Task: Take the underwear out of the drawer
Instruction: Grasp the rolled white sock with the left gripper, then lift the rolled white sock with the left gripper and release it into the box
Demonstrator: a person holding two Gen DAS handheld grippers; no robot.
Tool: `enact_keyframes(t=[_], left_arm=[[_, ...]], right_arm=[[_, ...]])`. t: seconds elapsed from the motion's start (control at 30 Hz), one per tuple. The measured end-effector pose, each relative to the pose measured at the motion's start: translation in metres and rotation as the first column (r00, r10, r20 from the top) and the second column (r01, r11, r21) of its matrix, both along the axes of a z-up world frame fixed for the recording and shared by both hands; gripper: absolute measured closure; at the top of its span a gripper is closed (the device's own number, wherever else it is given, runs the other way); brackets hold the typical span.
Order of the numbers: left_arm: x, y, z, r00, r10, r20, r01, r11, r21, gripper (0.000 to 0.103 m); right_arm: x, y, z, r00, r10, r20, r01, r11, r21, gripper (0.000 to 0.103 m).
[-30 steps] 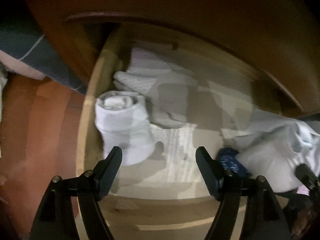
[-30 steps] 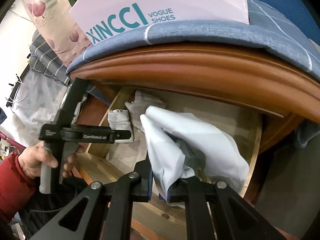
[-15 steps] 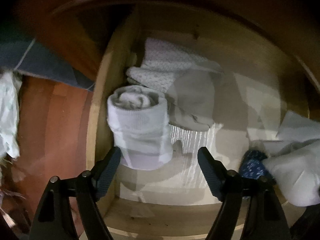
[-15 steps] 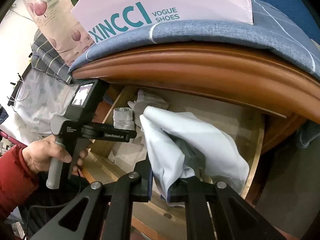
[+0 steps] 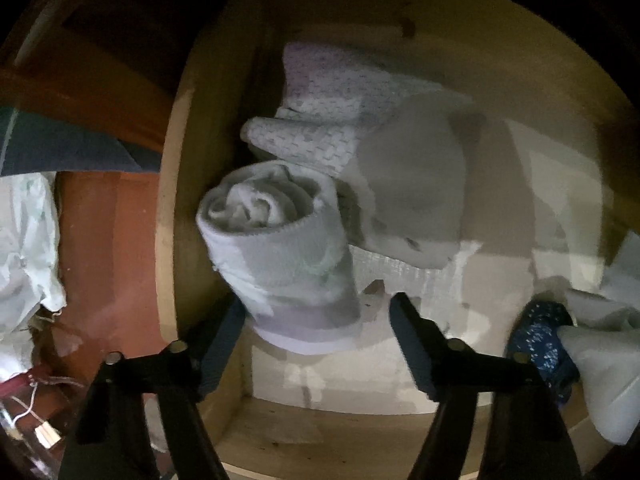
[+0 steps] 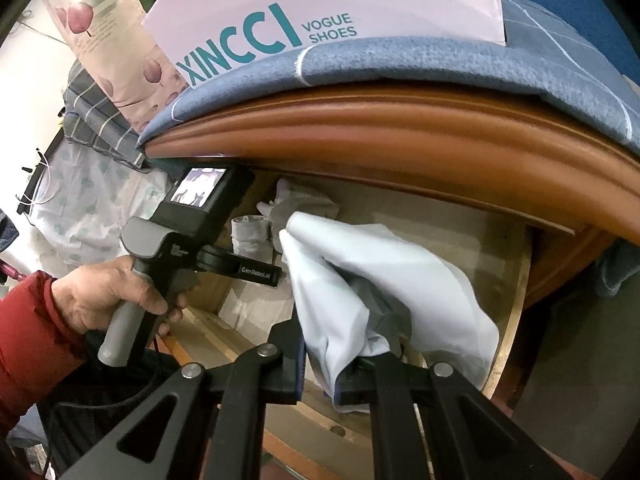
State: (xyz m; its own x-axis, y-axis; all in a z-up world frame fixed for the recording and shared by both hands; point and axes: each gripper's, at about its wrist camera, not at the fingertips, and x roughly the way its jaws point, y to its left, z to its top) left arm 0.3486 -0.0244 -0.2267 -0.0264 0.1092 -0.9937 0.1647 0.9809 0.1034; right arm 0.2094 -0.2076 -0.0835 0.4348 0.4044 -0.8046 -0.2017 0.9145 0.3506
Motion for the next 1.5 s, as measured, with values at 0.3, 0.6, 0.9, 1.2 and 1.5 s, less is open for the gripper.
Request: enact_keyframes(t=[0.3,0.6,0.9,1.2,1.5], left_arm=[[0.003,-0.01,-0.002,0.997,-0.077,0.025,0.076,0.995,0.061,0.058],[-0.031,0.009,0.022,0.997,-0.077,0.014,0.078,0.995,-0.066,0.061],[-0.069,0.025,0.073,0.994,-0.054,0.09,0.07,0.98,-0.186,0.061],[-0.107,0.05,0.135,0.971,-0.069,0.229,0.13,0.956,-0.263,0.061],[-0.13,0.053,0.206,0.927,-0.082,0.366,0.187,0.948,-0.259,0.061]], right_arm=[[0.002,0.003,-0.001,1.0,0.004,-0.002,-0.004,1.0,-0.011,0.094],[0.005,0.008,-0.003,1.0,0.007,-0.008,-0.007,0.999,-0.031,0.094],[0.007,0.016,-0.007,1.0,-0.003,-0.012,0.002,0.998,-0.058,0.094],[0.011,0.025,-0.013,1.0,-0.005,-0.027,0.003,0.997,-0.075,0.094],[0.012,0.031,-0.017,0.999,-0.003,-0.032,0.0,0.996,-0.095,0.094]])
